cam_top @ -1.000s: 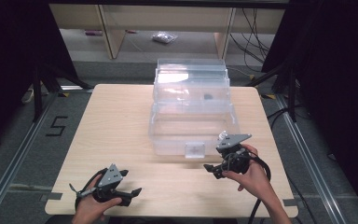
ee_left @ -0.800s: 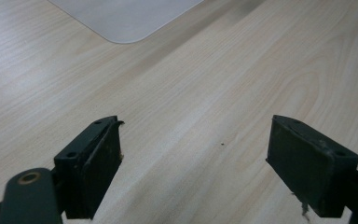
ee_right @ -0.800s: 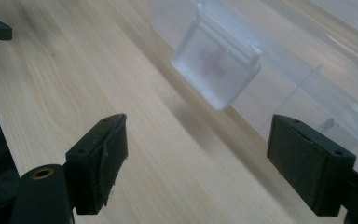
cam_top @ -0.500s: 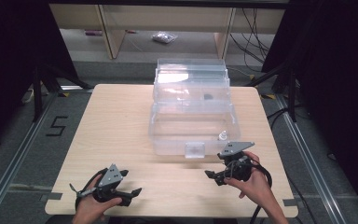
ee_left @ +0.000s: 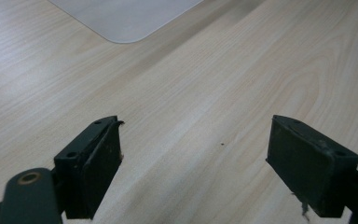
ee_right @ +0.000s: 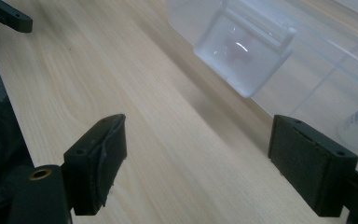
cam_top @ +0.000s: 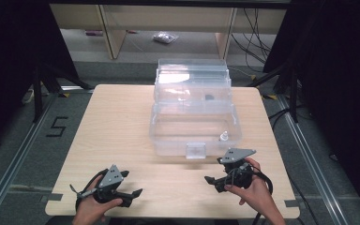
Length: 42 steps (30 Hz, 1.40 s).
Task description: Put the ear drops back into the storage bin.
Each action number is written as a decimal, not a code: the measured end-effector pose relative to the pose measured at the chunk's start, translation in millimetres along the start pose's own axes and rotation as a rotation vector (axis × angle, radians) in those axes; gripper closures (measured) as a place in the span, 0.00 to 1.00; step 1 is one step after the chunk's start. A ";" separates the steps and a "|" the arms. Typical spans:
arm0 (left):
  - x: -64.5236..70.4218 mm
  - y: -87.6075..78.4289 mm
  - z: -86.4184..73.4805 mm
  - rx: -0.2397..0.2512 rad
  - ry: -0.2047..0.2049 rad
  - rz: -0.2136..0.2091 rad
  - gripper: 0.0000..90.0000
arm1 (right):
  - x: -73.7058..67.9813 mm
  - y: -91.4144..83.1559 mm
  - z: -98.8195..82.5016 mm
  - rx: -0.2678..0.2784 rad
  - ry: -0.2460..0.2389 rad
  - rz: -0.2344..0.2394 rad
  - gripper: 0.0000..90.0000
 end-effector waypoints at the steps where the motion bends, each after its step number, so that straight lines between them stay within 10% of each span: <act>1: -0.1 0.0 0.0 0.000 0.000 0.000 0.19 | -0.2 0.3 -0.7 -0.001 0.000 0.006 0.22; 42: -1.0 -0.9 0.6 0.000 0.009 -0.007 0.19 | -5.4 -2.4 -33.1 0.024 0.011 0.018 0.18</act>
Point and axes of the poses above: each handheld gripper's, and its own axes: y roughly forward along the jaws, z roughly out of its top, x roughly to its right, the point moved 1 cm from there along y, roughly forward along the jaws, and after that the axes turned 6 degrees about x, right-handed, at the moved point
